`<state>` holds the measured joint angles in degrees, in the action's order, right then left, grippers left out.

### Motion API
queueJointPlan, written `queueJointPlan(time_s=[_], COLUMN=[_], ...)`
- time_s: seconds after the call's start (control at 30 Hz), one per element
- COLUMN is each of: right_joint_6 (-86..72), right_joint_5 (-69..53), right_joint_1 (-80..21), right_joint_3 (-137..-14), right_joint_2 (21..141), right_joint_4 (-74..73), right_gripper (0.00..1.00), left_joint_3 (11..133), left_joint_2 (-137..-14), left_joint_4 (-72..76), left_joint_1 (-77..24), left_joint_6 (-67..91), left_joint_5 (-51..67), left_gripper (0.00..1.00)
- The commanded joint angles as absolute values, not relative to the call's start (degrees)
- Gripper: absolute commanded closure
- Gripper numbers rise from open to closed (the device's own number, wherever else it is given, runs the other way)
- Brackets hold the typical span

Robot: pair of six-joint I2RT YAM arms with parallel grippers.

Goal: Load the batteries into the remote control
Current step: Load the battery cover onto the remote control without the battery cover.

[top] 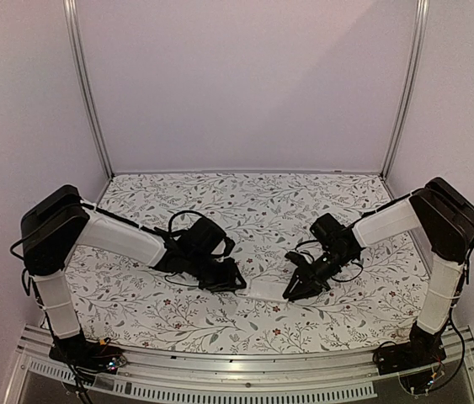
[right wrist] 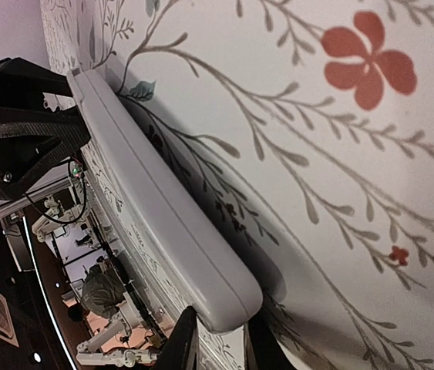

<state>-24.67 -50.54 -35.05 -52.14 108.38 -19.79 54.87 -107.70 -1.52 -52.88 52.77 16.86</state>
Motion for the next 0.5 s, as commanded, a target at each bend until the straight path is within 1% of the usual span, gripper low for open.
queueJointPlan(time_s=[0.0,0.07,0.17,0.3,0.47], right_joint_6=[-24.5,-24.5,-24.5,-24.6,-24.4], right_joint_5=[-48.0,-48.0,-47.9,-47.5,-46.8], right_joint_1=[-36.7,-36.7,-36.7,-36.5,-34.8], right_joint_3=[-50.7,-50.7,-51.0,-51.3,-51.5], right_joint_2=[108.5,108.5,108.5,108.1,107.1], right_joint_4=[-19.0,-18.8,-19.1,-19.8,-20.7], right_gripper=[0.82,0.81,0.76,0.63,0.60], left_joint_3=[52.6,53.0,53.8,55.3,56.0], left_joint_2=[-110.4,-110.2,-110.1,-110.5,-110.9], left_joint_4=[-14.2,-14.4,-15.3,-17.4,-18.3], left_joint_1=[-55.0,-55.0,-55.0,-55.0,-54.5], left_joint_6=[52.2,51.0,49.7,46.9,45.7], left_joint_5=[13.8,13.4,12.7,11.8,11.7], left_gripper=[0.69,0.68,0.67,0.68,0.68])
